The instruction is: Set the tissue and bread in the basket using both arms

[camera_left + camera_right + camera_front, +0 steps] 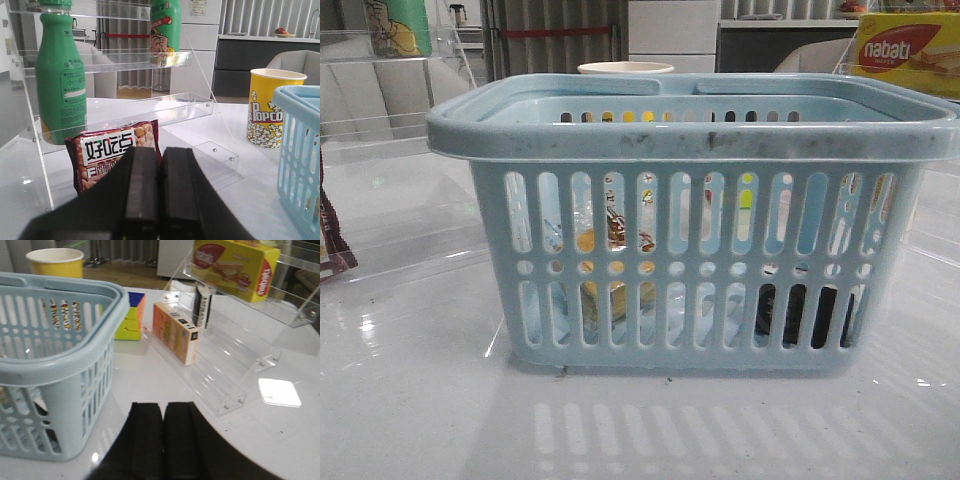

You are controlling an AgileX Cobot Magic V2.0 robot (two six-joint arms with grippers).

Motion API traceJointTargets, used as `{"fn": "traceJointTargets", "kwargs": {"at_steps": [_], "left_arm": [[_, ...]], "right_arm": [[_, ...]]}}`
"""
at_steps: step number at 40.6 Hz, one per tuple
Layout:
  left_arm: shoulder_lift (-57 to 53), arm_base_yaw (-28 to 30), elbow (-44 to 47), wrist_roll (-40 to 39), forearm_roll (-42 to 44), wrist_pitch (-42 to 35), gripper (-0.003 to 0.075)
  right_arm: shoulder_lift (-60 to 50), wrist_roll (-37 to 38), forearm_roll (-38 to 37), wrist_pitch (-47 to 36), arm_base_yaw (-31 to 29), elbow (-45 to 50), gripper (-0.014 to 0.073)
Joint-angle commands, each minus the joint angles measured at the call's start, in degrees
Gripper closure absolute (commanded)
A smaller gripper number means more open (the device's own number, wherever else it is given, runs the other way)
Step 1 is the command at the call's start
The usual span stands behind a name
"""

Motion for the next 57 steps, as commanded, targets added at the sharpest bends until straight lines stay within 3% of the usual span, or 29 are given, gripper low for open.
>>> {"fn": "traceJointTargets", "kwargs": {"at_steps": [1, 15, 57], "left_arm": [[-1.0, -0.4, 0.5, -0.2, -0.2, -5.5, 0.0627], [-1.0, -0.4, 0.5, -0.2, -0.2, -5.5, 0.0627], [-1.0, -0.4, 0.5, -0.2, -0.2, -5.5, 0.0627]], "right_arm": [[-2.8, -0.3, 1.3, -11.7, -3.5, 3.9, 0.051], [-7.0, -0.3, 1.5, -24.7, -5.8, 14.6, 0.051], [-7.0, -0.3, 2.5, -24.5, -4.6, 14.4, 0.051]]}}
